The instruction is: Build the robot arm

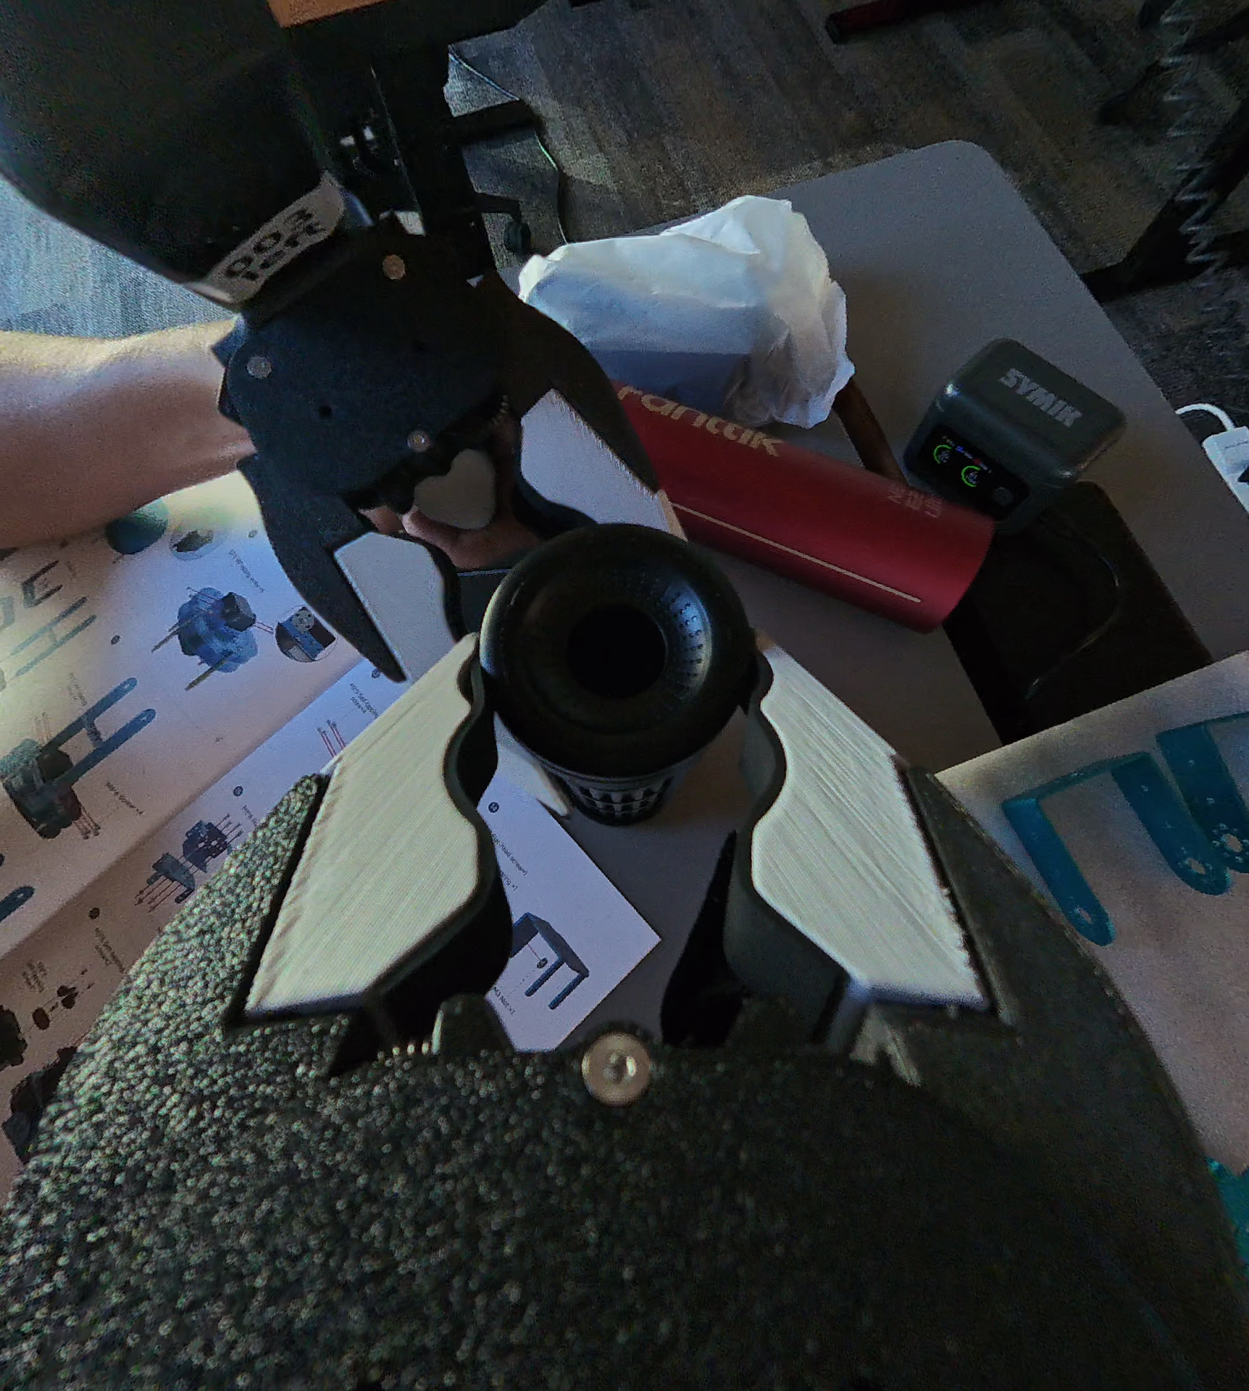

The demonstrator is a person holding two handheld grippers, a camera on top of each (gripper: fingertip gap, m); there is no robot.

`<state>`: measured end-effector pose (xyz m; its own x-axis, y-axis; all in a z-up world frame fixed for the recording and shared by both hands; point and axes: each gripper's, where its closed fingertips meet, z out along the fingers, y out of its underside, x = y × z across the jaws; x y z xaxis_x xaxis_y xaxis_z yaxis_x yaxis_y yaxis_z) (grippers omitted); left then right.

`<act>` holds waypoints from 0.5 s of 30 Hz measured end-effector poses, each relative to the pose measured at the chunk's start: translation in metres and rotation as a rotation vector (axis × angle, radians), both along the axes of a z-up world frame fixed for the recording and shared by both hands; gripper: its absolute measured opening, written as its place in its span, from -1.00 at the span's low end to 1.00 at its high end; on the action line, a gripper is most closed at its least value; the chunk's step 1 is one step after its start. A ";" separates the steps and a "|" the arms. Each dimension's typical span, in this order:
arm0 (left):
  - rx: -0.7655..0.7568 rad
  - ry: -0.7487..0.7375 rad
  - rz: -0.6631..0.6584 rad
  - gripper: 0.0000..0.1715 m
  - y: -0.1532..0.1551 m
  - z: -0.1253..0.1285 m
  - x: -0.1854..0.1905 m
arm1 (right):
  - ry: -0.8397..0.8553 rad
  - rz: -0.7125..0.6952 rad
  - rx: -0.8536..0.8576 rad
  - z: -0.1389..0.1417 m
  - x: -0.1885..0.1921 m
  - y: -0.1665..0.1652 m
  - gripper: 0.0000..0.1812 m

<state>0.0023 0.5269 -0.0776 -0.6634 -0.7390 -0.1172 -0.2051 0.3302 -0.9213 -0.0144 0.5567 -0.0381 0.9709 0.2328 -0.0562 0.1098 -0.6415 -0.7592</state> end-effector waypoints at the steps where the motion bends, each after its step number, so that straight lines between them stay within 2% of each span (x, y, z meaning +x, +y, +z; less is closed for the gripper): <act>1: 0.007 -0.007 0.007 -0.27 -0.001 0.001 0.002 | -0.004 0.001 -0.004 0.000 0.000 -0.001 -0.29; 5: -0.056 0.010 -0.012 -0.32 0.000 0.005 0.001 | -0.024 0.022 -0.005 0.000 0.003 -0.002 -0.29; 8: -0.026 -0.025 0.027 -0.35 0.008 0.005 0.005 | -0.088 0.022 0.034 0.000 0.007 0.004 -0.29; 12: -0.042 -0.011 0.027 -0.35 0.010 0.005 0.007 | -0.050 -0.011 0.042 0.000 0.010 0.005 -0.28; 15: -0.056 -0.008 0.040 -0.35 0.010 0.005 0.009 | -0.118 -0.082 0.060 0.009 0.022 -0.007 -0.15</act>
<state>0.0114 0.5370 -0.0728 -0.6321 -0.7707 -0.0805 -0.2093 0.2698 -0.9399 0.0074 0.5500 -0.0290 0.9858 0.1519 0.0710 0.1497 -0.6061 -0.7812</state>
